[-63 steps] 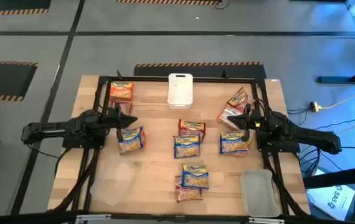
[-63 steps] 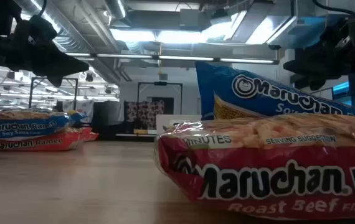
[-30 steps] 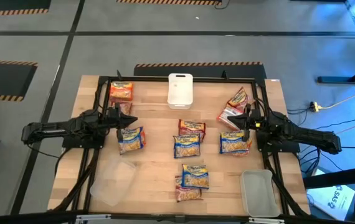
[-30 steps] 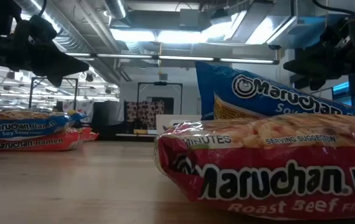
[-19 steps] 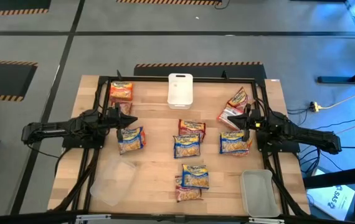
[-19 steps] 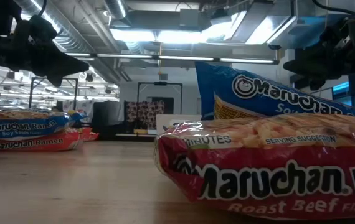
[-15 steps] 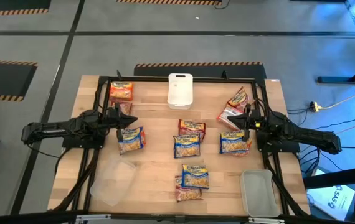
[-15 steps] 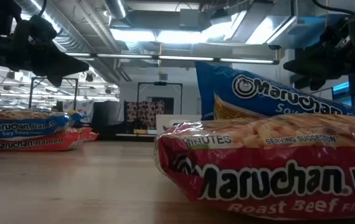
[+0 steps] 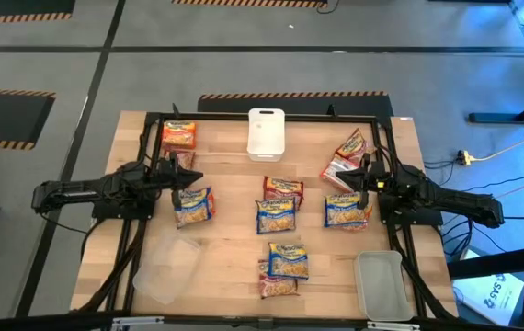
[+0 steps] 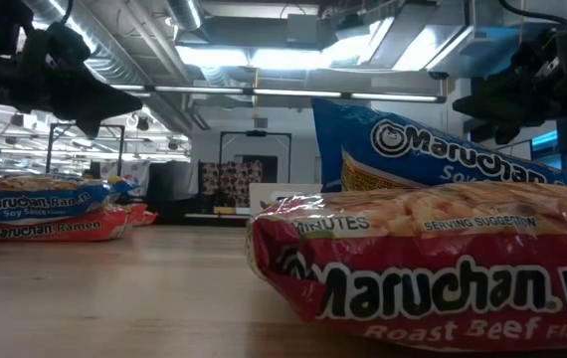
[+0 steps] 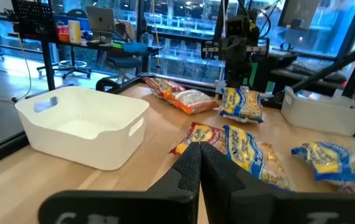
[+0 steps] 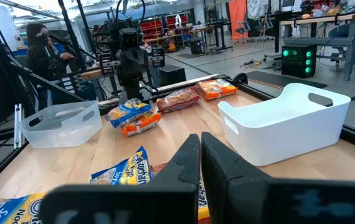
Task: Sort Maruchan noodles
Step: Put the blue noodle pack into the white bin
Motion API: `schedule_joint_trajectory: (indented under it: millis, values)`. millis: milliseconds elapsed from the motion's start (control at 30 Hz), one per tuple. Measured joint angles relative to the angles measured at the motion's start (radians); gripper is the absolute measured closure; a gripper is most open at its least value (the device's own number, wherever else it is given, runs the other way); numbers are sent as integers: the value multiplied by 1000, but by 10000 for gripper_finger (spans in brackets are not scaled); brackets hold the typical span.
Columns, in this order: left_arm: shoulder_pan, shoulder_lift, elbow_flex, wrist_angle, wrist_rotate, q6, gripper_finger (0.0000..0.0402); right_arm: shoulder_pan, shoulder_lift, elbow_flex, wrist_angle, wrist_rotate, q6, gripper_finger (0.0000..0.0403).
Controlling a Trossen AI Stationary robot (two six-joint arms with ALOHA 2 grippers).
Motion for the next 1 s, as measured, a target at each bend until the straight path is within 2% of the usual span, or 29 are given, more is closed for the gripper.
schedule_joint_trajectory:
  millis: [67, 200, 333, 567, 667, 733, 833, 1000]
  values:
    - [0, 0, 0, 32, -3, -30, 400, 0, 0, 0, 0, 0, 0, 400]
    - [0, 0, 0, 152, -77, -12, 400, 0, 0, 0, 0, 0, 0, 400]
    - [0, 0, 0, 218, -81, 44, 400, 0, 0, 0, 0, 0, 0, 400]
    - [0, 1, 0, 261, -80, 15, 400, 0, 0, -1, 12, 1, 2, 400]
    - [0, 19, 0, 291, -75, 16, 400, 0, 0, -1, 33, -17, 80, 400]
    - [0, 38, 2, 308, -80, 16, 400, 0, 0, -1, 38, -23, 133, 400]
    - [0, 85, 22, 345, -79, 18, 400, 0, 0, -1, 73, 59, 133, 400]
    - [0, 251, 87, 359, -73, 20, 400, 0, 0, -1, 95, 101, 157, 400]
